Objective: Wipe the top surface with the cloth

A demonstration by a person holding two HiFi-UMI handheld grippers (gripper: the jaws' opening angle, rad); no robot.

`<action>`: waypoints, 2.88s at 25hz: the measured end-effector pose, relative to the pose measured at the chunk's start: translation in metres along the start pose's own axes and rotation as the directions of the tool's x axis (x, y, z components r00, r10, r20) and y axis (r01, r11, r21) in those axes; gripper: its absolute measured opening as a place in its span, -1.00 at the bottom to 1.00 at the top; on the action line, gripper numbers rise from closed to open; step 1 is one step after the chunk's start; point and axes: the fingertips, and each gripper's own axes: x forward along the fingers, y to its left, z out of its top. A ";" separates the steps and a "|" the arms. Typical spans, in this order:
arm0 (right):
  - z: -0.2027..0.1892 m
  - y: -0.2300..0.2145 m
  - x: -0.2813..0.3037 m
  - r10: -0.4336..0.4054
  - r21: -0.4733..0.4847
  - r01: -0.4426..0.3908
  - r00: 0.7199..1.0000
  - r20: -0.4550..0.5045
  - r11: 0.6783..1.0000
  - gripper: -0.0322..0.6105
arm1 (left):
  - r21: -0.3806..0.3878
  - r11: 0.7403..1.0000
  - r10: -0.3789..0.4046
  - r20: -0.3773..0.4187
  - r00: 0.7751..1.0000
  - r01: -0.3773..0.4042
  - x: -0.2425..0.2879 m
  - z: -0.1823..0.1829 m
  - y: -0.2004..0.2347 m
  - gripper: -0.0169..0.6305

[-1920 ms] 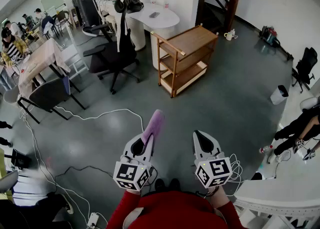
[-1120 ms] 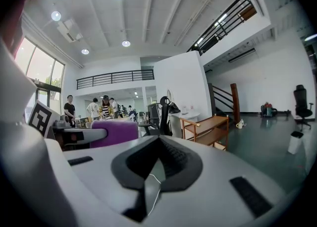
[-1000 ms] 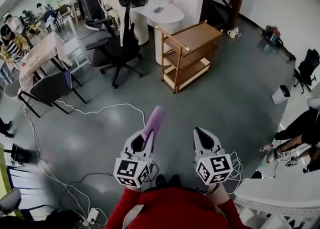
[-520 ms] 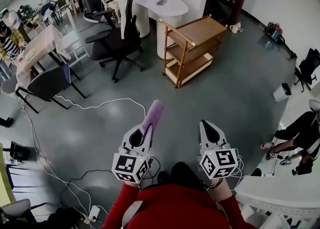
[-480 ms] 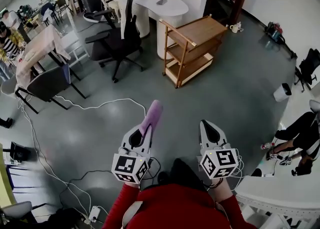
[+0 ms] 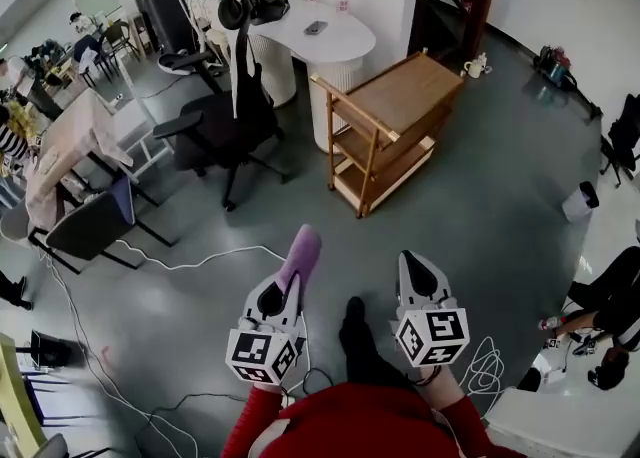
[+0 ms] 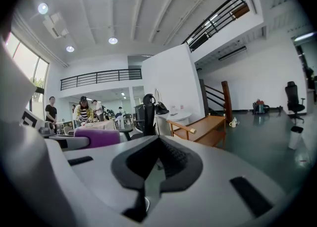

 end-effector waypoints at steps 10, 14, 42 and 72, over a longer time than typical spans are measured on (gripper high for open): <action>0.055 -0.088 0.119 -0.095 0.075 0.096 0.995 -0.008 0.993 -0.89 | 0.045 0.998 -0.054 -0.002 0.999 0.054 0.159 0.059 0.039 -0.80; 0.058 -0.103 0.140 -0.156 0.105 0.156 0.988 -0.012 0.982 -0.89 | 0.058 0.992 -0.109 -0.034 0.993 0.111 0.200 0.063 0.050 -0.80; -0.003 -0.083 0.164 -0.411 0.224 0.446 0.893 -0.186 0.867 -0.89 | 0.043 0.832 -0.529 -0.242 0.813 0.554 0.303 0.037 0.036 -0.80; -0.058 -0.058 0.236 -0.236 0.208 0.309 0.920 -0.314 0.928 -0.89 | 0.210 0.940 -0.232 -0.185 0.955 0.269 0.468 0.030 0.193 -0.80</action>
